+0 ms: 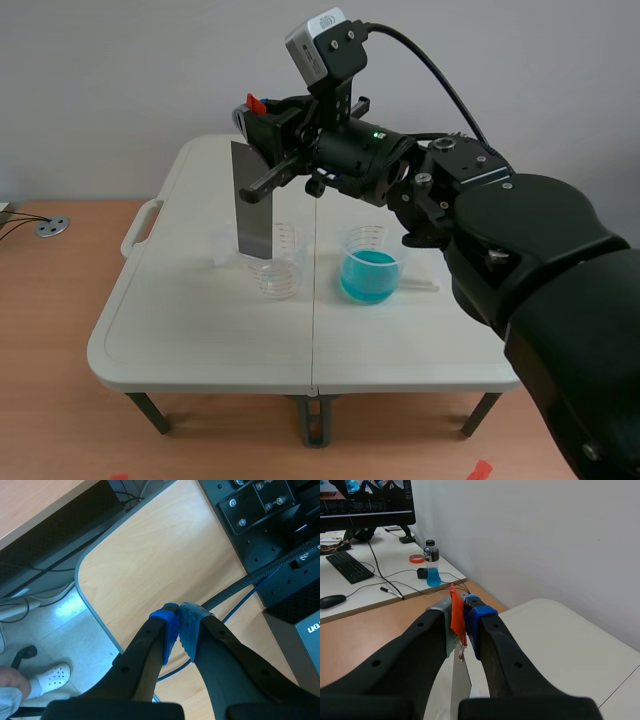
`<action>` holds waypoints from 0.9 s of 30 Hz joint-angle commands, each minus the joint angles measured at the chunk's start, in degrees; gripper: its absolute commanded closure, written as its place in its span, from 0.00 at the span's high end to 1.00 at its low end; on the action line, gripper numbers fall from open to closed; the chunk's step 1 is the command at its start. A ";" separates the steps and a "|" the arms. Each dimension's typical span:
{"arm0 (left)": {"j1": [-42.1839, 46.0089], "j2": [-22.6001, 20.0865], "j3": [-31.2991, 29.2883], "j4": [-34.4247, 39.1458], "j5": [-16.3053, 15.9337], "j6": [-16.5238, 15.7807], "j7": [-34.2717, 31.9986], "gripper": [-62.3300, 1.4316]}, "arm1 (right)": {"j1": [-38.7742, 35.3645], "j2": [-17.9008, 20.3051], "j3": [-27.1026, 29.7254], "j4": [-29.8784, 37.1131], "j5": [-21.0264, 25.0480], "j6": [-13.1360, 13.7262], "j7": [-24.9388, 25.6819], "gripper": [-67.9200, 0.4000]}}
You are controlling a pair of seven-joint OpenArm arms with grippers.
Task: Hold the metal plate by the orange handle, dip it into the blue solution, take it out and point at it, then put the plate back in the beaker on the left.
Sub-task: 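Put the plate into the left beaker, then return to the home posture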
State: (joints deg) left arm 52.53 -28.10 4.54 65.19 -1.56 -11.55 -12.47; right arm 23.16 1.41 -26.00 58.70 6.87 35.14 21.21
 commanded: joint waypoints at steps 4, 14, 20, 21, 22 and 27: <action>0.61 -0.37 -0.04 0.74 -0.07 -0.13 -0.61 0.04 | 1.75 -0.33 -0.02 -1.38 0.79 -0.22 2.27 0.02; 0.61 -0.37 -0.04 0.76 1.27 -0.13 -0.63 0.04 | 1.75 -0.63 -0.02 -6.88 0.79 -0.20 5.07 0.02; 0.59 -0.37 -0.04 0.76 2.23 -0.13 -0.63 0.04 | 1.75 -1.14 -0.02 -9.84 -0.50 -0.22 6.88 0.02; 0.59 -0.37 -0.04 0.76 2.60 -0.15 -0.66 0.04 | 1.75 -1.11 -0.02 -10.05 -0.52 -0.22 7.06 0.02; 0.59 -0.37 -0.04 0.76 2.73 -0.15 -0.66 0.04 | 1.75 -1.11 -0.02 -10.29 -0.52 -0.22 7.08 0.02; 0.59 -0.37 -0.04 0.76 2.73 -0.15 -0.72 0.04 | 1.75 -1.09 0.00 -10.56 -1.03 -0.92 7.04 0.02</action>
State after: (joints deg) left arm 52.53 -28.10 4.54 65.23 1.13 -11.55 -12.49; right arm 23.16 0.91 -26.00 47.48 5.34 34.63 26.98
